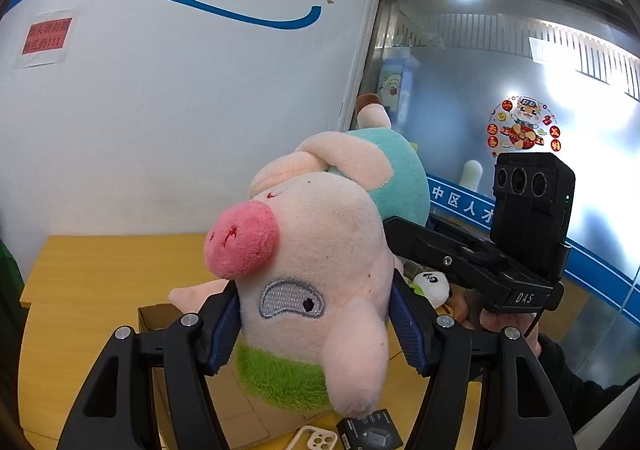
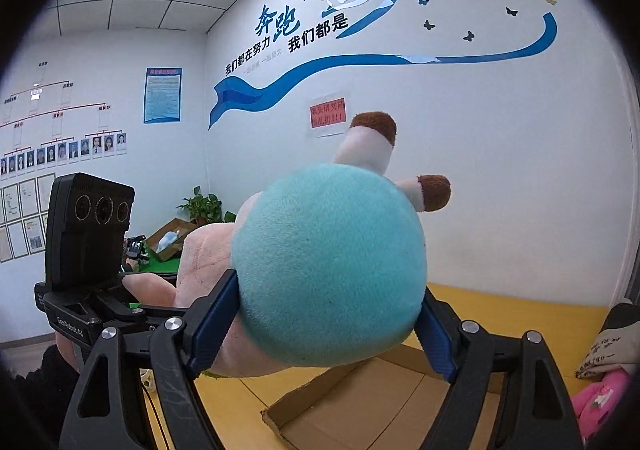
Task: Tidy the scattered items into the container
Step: 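Lift the plush pig with the right gripper and carry it over the box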
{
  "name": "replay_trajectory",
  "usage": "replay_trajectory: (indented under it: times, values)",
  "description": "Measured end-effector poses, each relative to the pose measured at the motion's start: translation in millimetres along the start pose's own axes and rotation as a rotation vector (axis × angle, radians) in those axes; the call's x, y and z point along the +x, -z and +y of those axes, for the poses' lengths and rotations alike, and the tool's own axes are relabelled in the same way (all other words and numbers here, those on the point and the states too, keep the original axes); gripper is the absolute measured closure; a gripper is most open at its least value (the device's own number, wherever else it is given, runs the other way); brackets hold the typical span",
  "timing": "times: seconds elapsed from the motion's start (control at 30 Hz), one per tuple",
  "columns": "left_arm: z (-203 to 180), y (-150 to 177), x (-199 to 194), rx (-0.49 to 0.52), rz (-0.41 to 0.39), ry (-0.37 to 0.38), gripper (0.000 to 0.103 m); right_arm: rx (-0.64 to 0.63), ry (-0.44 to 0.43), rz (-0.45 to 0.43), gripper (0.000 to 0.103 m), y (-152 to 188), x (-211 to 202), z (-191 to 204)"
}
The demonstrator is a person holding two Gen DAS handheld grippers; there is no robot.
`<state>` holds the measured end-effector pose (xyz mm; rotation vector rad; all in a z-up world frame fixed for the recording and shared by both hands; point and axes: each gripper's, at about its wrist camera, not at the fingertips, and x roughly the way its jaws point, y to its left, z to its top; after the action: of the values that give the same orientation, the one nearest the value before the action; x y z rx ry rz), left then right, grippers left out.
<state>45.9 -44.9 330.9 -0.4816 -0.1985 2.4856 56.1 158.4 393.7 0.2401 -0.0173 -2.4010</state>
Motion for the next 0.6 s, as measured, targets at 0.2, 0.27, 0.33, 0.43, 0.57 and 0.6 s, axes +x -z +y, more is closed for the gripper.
replay_trajectory:
  times: [0.2,0.27,0.33,0.43,0.57,0.6]
  values:
    - [53.1,-14.8,41.0,-0.041,0.057,-0.03,0.032,0.061,-0.015,0.03,0.022,4.0,49.8,-35.6]
    - [73.4,-10.1,58.2,-0.066,0.084,-0.043,0.032,0.084,-0.026,0.051,0.022,13.6,72.2,-48.7]
    - [95.8,-2.8,73.8,-0.097,0.108,-0.048,0.032,0.109,-0.034,0.077,0.022,24.8,94.6,-60.3]
    - [135.6,16.8,103.6,-0.162,0.15,-0.056,0.032,0.145,-0.045,0.127,0.022,47.2,134.3,-79.6]
    - [171.5,40.7,143.8,-0.254,0.207,-0.072,0.032,0.18,-0.065,0.202,0.022,83.7,184.4,-101.8]
    - [182.4,48.3,152.4,-0.281,0.22,-0.079,0.032,0.194,-0.073,0.219,0.022,92.9,195.4,-108.1]
